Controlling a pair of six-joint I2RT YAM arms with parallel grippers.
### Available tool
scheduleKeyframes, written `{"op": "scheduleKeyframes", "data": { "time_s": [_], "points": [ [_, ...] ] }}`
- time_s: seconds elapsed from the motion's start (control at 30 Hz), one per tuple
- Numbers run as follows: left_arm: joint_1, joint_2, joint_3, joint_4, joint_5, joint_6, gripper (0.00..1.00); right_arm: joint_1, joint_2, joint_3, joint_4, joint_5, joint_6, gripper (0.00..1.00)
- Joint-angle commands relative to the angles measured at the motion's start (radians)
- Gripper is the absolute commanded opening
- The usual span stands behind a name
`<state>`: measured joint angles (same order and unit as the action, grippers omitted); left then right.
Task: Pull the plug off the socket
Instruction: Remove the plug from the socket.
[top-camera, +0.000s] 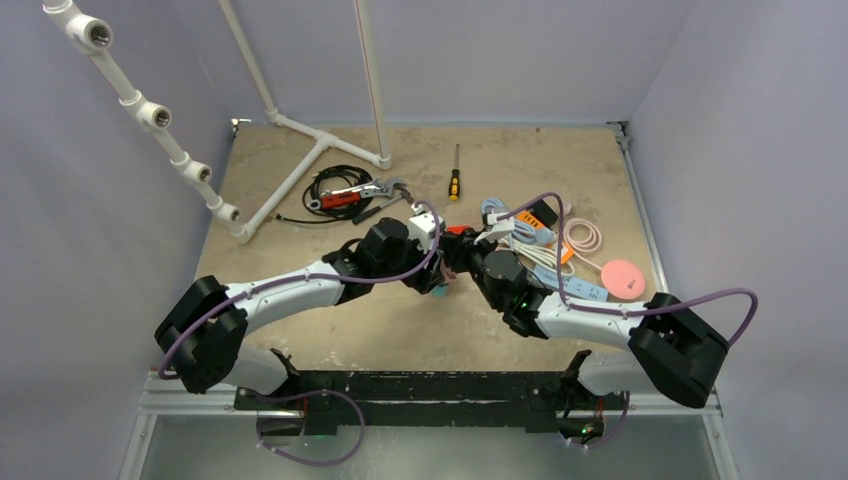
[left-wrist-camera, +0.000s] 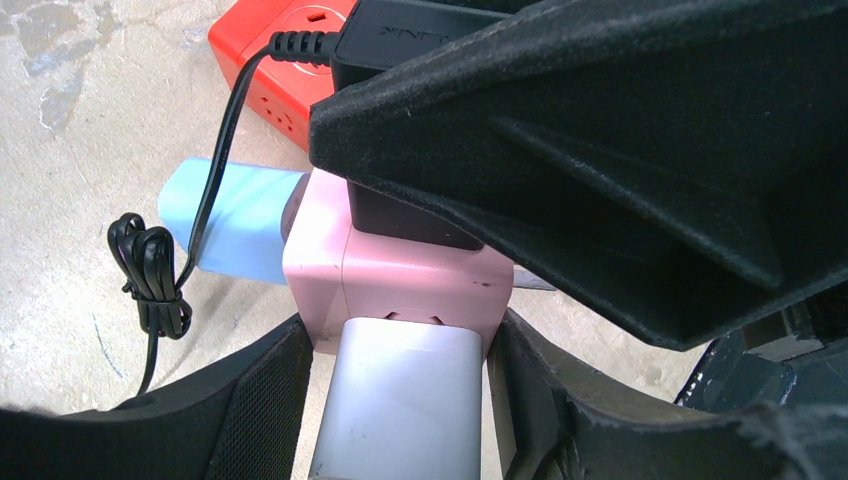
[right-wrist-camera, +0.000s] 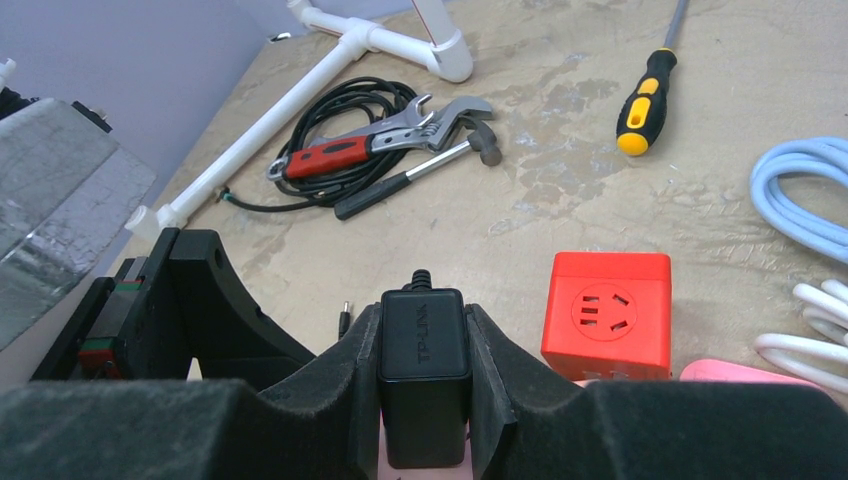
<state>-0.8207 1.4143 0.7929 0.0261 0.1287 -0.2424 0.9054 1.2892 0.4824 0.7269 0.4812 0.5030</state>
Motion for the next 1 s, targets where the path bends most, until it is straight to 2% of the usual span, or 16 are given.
{"op": "scheduleKeyframes", "data": {
  "time_s": [0.0,0.3,0.43,0.7,0.97],
  "points": [
    [0.002,-0.018,0.020,-0.001,-0.073,0.011,0.33,0.031,0.004,0.041,0.149,0.068,0.028,0.00],
    [0.059,-0.051,0.008,0.029,-0.012,-0.014,0.33,0.180,0.064,0.102,0.110,0.267,-0.044,0.00],
    [0.067,-0.049,0.007,0.031,-0.007,-0.016,0.33,0.194,0.081,0.115,0.099,0.289,-0.033,0.00],
    [0.069,-0.027,0.003,0.032,-0.004,-0.015,0.31,0.178,0.026,0.072,0.115,0.216,0.036,0.00],
    [0.068,-0.006,0.002,0.032,-0.001,-0.016,0.30,0.024,-0.015,0.008,0.128,0.003,0.154,0.00]
  ]
}}
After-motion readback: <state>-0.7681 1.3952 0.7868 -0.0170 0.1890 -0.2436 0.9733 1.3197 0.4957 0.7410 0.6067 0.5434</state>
